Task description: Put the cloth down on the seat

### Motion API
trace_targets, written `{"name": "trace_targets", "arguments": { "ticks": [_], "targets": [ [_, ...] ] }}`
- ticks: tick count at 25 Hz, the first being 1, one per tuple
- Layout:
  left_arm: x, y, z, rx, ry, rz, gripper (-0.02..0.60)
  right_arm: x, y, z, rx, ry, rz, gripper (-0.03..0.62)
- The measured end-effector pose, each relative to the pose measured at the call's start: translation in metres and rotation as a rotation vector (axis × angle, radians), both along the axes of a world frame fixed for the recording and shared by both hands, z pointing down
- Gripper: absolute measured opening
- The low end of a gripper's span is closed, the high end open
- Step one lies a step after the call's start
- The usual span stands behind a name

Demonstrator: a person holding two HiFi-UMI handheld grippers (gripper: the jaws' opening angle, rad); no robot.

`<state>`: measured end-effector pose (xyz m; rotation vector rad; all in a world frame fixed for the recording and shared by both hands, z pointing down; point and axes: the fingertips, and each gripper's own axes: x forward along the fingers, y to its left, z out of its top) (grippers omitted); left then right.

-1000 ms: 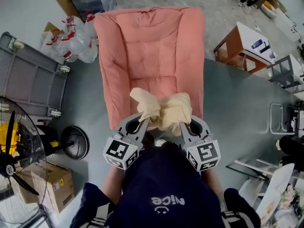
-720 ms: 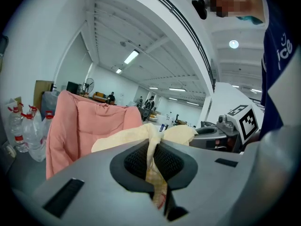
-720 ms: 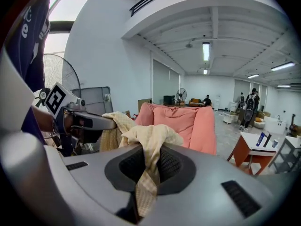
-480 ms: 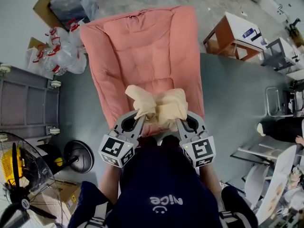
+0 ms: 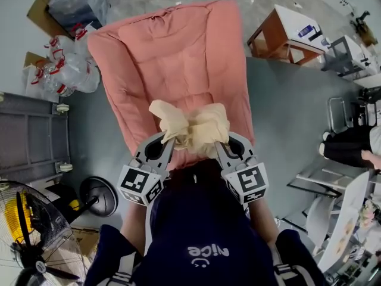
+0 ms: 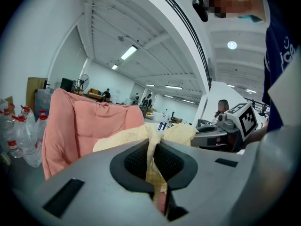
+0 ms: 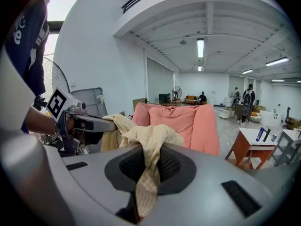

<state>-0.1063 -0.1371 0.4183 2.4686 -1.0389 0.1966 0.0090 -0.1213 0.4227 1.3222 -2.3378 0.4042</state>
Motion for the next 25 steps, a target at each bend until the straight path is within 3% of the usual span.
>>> {"name": "trace_targets", "arguments": {
  "ticks": [14, 19, 25],
  "targets": [
    [0.011, -0.022, 0.031, -0.057, -0.040, -0.101, 0.031, 0.020, -0.043, 0.037, -0.077, -0.032, -0.049, 0.064],
    [0.017, -0.035, 0.058, -0.103, -0.069, -0.127, 0.031, 0.022, -0.062, 0.066, -0.155, -0.088, -0.043, 0.064],
    [0.018, -0.049, 0.099, -0.155, -0.120, -0.142, 0.031, 0.021, -0.076, 0.102, -0.219, -0.071, -0.066, 0.064]
  ]
}}
